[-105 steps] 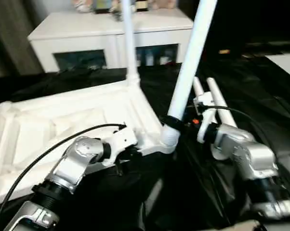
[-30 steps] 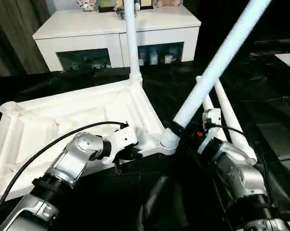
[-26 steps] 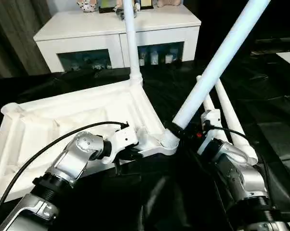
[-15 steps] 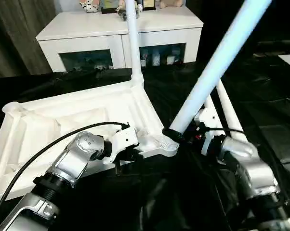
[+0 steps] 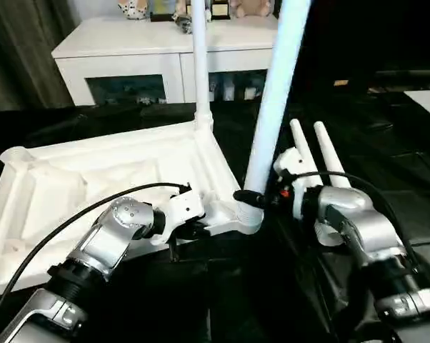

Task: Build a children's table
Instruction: Insert table leg to table base, then rotate leg to tighten

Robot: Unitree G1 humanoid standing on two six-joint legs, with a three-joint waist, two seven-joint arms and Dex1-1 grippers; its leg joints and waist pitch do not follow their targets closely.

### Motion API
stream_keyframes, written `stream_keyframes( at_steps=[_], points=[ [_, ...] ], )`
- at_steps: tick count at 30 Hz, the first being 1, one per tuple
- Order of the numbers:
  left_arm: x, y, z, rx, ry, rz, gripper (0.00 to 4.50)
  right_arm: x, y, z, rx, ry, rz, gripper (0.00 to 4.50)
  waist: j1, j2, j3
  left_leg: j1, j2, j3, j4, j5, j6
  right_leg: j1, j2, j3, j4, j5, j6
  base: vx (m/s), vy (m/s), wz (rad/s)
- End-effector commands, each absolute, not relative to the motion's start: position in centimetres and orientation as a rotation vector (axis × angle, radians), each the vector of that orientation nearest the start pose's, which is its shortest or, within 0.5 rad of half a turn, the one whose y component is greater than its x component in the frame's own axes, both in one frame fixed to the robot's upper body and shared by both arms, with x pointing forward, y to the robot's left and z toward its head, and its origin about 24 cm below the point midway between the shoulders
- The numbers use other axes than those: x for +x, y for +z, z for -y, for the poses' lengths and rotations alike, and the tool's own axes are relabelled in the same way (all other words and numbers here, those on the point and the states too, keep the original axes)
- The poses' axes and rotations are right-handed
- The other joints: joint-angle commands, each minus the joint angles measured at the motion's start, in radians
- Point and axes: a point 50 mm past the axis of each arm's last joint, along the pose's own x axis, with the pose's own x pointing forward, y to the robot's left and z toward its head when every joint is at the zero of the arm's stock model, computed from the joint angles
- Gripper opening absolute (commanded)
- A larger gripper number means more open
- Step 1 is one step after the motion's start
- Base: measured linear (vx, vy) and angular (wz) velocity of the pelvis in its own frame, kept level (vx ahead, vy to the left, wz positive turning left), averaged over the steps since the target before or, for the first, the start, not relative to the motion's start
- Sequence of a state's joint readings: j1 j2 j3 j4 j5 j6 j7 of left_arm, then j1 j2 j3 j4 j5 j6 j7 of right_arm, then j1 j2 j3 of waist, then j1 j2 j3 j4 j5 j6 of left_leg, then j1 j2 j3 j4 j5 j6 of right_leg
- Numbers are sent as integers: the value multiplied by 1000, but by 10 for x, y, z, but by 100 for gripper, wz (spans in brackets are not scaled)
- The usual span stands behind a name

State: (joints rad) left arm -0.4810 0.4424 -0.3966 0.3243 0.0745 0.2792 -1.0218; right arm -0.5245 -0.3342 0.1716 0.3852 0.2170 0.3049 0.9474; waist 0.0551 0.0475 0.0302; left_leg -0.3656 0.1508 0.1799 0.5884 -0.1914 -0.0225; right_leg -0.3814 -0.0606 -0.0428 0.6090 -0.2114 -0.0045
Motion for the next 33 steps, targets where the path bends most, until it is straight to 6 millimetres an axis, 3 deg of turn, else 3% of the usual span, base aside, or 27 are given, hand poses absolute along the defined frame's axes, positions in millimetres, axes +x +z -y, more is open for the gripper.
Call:
stream_keyframes(
  at_steps=[1, 3, 13, 16, 18, 20, 22, 23, 25, 26, 27, 28, 29, 30, 31, 32, 33],
  points=[
    [297, 42, -133, 578, -1180, -532, 0, 306, 31, 129, -79, 1077, -519, 184, -3, -1, -25, 20, 83, -49, -94, -449, -46, 6, -99, 55, -105, -460, -162, 0, 0, 0],
    [297, 42, -133, 577, -1181, -534, 0, 307, 29, 128, -79, 1082, -532, 184, -6, -7, -25, 19, 82, -50, -95, -464, -49, 5, -99, 55, -105, -469, -157, 0, 0, 0],
    [299, 43, -136, 577, -1166, -536, 0, 306, 21, 129, -104, 1072, -556, 184, -10, -3, -20, 27, 82, -53, -98, -531, -61, -3, -100, 55, -114, -510, -144, 0, 0, 0],
    [301, 43, -138, 577, -1146, -536, 0, 309, 19, 129, -111, 1025, -546, 184, -18, -3, -21, 21, 82, -59, -104, -542, -65, 3, -100, 52, -113, -521, -135, 0, 0, 0],
    [305, 42, -140, 575, -1106, -542, 0, 314, 16, 129, -107, 942, -543, 184, -25, 0, -18, 27, 80, -61, -105, -579, -74, -4, -98, 50, -118, -548, -128, 0, 0, 0],
    [314, 40, -141, 566, -983, -552, 0, 320, 9, 129, -79, 747, -560, 184, -34, 1, -13, 30, 77, -66, -106, -617, -85, -8, -97, 44, -123, -602, -110, 0, 0, 0],
    [317, 40, -140, 562, -945, -554, 0, 321, 6, 128, -68, 702, -567, 184, -41, 4, -8, 40, 74, -74, -107, -681, -94, -13, -96, 32, -134, -684, -70, -51, 21, -15],
    [322, 39, -137, 542, -877, -558, 0, 324, 2, 127, -70, 613, -576, 184, -46, 6, -9, 41, 73, -82, -109, -719, -94, -7, -95, 22, -139, -698, -51, -56, 34, -17],
    [329, 38, -127, 495, -773, -571, 0, 327, -3, 122, -50, 494, -593, 184, -56, 23, -2, 53, 76, -86, -131, -821, -110, -1, -78, -12, -139, -616, -49, -51, 46, -16],
    [332, 38, -121, 482, -736, -580, 0, 328, -6, 118, -36, 445, -600, 184, -58, 26, 0, 55, 80, -84, -143, -861, -114, 4, -68, -24, -135, -574, -51, -54, 46, -6],
    [333, 37, -117, 476, -714, -586, 0, 329, -7, 115, -24, 415, -606, 184, -55, 31, 3, 29, 92, -72, -192, -930, -116, 39, -44, -44, -84, -447, -67, -95, 31, 6],
    [336, 39, -106, 468, -701, -583, 0, 331, -9, 110, -32, 373, -617, 184, -36, 35, -5, 2, 106, -61, -223, -940, -112, 73, -42, -34, -1, -331, -83, -95, 31, 6],
    [337, 40, -101, 464, -698, -579, 0, 331, -10, 107, -38, 356, -621, 184, 35, 43, -4, -68, 105, 23, -301, -971, -121, 108, -11, -53, 119, -201, -86, -98, -17, 20],
    [338, 42, -97, 461, -697, -574, 0, 332, -11, 105, -45, 343, -626, 184, 20, -28, -27, 30, 73, 35, -205, -687, -104, 40, -60, 34, 33, -514, -38, 35, -122, 25],
    [340, 47, -83, 439, -700, -557, 0, 332, -14, 100, -29, 295, -643, 184, -3, -47, -8, 137, 1, -58, 102, -240, -43, -113, -204, 90, -203, -1016, -62, 35, -122, 25],
    [340, 47, -83, 439, -700, -557, 0, 332, -14, 100, -29, 295, -643, 184, 5, -47, -14, 22, -29, -93, 77, -82, -5, 8, -186, 127, -175, -976, -80, 111, -103, -22],
    [340, 50, -75, 425, -710, -546, 0, 333, -14, 98, -40, 282, -645, 184, 28, -38, -23, -38, 30, -111, 5, -51, -40, 79, -179, 91, -117, -750, -97, 84, 35, -41]
  ],
)
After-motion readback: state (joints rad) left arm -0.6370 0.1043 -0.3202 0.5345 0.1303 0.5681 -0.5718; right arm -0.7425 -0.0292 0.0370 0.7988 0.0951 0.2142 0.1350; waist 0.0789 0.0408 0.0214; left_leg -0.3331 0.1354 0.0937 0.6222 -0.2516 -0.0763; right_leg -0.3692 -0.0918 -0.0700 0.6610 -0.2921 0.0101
